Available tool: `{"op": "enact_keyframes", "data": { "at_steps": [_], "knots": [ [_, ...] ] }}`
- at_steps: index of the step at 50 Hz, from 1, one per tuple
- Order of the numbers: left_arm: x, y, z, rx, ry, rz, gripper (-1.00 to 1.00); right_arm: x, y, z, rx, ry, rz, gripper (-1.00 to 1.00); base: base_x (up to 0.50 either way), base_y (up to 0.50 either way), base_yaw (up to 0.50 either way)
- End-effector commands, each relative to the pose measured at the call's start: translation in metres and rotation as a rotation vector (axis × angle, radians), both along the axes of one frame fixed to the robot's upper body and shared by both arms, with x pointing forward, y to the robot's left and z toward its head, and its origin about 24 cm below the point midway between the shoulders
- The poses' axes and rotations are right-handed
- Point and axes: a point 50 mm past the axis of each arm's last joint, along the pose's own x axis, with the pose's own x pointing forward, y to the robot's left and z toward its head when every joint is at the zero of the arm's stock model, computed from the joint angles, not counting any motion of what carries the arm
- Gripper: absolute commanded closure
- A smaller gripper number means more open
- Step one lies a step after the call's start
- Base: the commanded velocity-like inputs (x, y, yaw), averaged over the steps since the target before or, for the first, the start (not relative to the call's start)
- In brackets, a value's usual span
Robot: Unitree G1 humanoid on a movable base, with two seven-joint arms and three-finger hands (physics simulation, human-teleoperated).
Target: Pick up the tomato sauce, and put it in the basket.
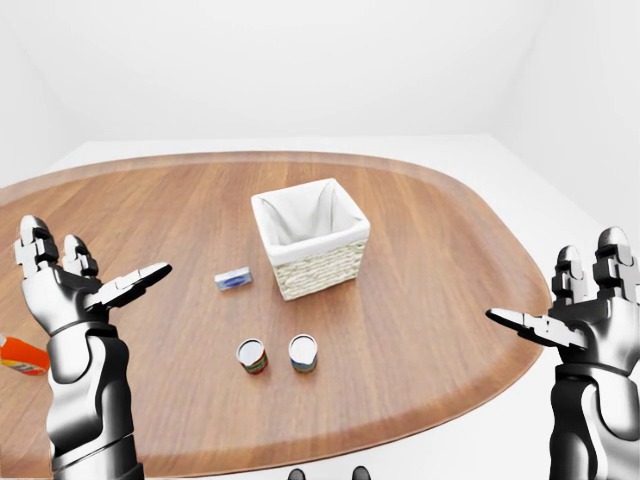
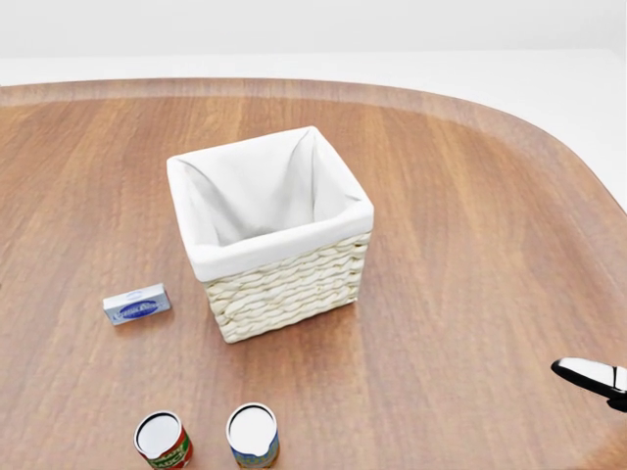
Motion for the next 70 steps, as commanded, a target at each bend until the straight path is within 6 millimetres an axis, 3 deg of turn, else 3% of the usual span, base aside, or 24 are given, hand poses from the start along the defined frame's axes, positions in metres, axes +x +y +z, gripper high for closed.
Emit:
{"op": "enact_keyframes", "data": {
  "at_steps": [1,13,15,18,24,25,30,34,44,70],
  "knots": [
    [0.0,0.0,-0.001,-0.002,0.005,-0.001,-1.0,-0.001,0.001,0.001,-0.002,-0.003,0.0,-1.0,0.31,0.0,0.0],
    [0.0,0.0,-0.001,0.002,0.006,-0.001,-1.0,-0.001,0.0,-0.002,0.007,0.004,-0.004,-1.0,0.25,0.0,0.0],
    [0.002,-0.004,-0.003,0.04,0.034,-0.017,-1.0,-0.001,0.001,-0.002,0.007,0.006,-0.002,-1.0,0.0,0.0,0.0],
    [0.013,-0.025,-0.015,0.21,0.149,-0.126,-1.0,-0.001,0.001,-0.002,0.005,0.005,0.0,-1.0,0.0,0.0,0.0],
    [0.024,-0.058,-0.068,0.461,0.459,-0.294,-1.0,0.0,0.002,-0.002,0.005,0.009,0.004,-1.0,0.0,0.0,0.0],
    [0.024,-0.058,-0.069,0.466,0.462,-0.296,-1.0,0.0,0.002,-0.003,0.006,0.011,0.005,-1.0,0.0,0.0,0.0],
    [0.015,-0.082,-0.124,0.727,0.723,-0.431,-1.0,0.001,0.002,-0.004,0.007,0.015,0.007,-1.0,0.0,0.0,0.0],
    [0.006,-0.086,-0.147,0.838,0.836,-0.495,-1.0,0.001,0.002,-0.003,0.006,0.012,0.007,-1.0,0.0,0.0,0.0],
    [-0.004,-0.085,-0.168,0.909,0.954,-0.53,-1.0,0.002,0.002,-0.005,0.007,0.019,0.009,-1.0,0.0,0.0,0.0],
    [-0.004,-0.086,-0.191,0.943,1.013,-0.535,-1.0,0.003,0.002,-0.006,0.01,0.023,0.008,-1.0,0.0,0.0,0.0]
  ]
}}
